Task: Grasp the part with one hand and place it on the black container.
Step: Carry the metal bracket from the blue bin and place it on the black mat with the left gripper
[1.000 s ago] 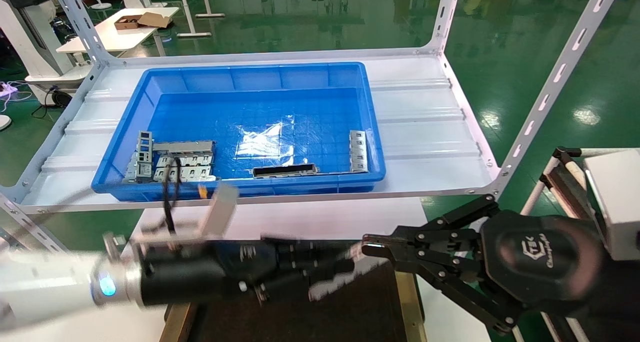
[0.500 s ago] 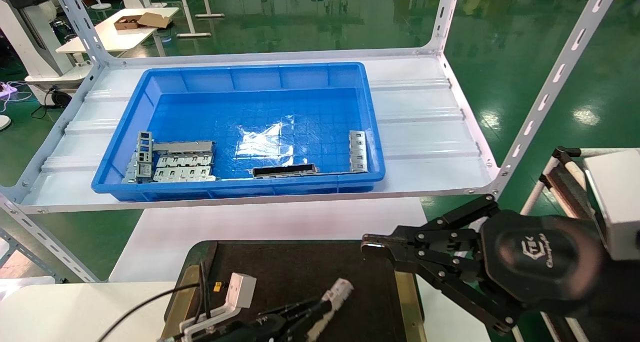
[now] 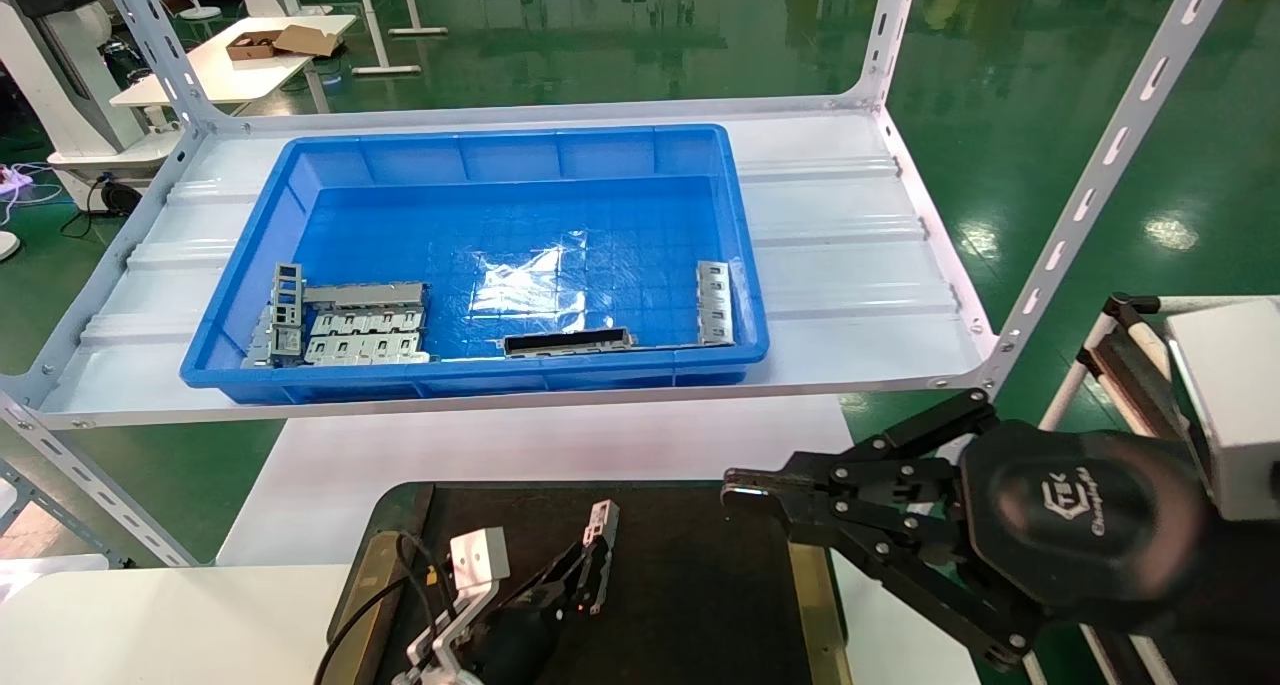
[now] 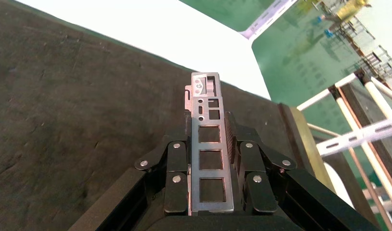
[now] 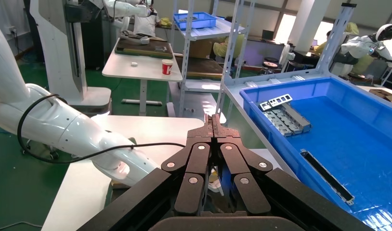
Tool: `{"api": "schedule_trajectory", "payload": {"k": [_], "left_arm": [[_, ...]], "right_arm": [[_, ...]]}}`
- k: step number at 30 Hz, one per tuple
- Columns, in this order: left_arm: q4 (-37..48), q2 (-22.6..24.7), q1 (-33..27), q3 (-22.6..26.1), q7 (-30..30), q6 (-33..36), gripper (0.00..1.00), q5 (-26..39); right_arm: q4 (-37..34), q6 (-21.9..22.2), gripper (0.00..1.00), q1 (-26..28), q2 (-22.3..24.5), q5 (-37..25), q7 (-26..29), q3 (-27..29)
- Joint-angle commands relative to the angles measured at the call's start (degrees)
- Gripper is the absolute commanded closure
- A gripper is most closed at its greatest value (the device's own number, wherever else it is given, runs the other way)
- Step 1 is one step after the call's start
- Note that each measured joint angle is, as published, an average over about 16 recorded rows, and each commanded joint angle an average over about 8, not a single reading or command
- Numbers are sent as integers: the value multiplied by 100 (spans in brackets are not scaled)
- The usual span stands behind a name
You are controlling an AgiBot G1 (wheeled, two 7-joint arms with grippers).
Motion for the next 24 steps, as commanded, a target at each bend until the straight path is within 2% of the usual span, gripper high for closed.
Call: {"api": "schedule_trajectory", "payload": {"k": [1, 11, 24], "left_arm": [[-5, 87, -44, 141, -133, -316, 100, 38], [108, 98, -321, 905, -516, -906, 100, -174], [419, 97, -529, 1546, -731, -1294, 100, -393]], "right_arm": [[0, 0, 100, 0, 0, 0, 0, 0], [0, 0, 100, 0, 0, 1, -1, -1], [0, 1, 100, 1, 1, 2, -1, -2]]}}
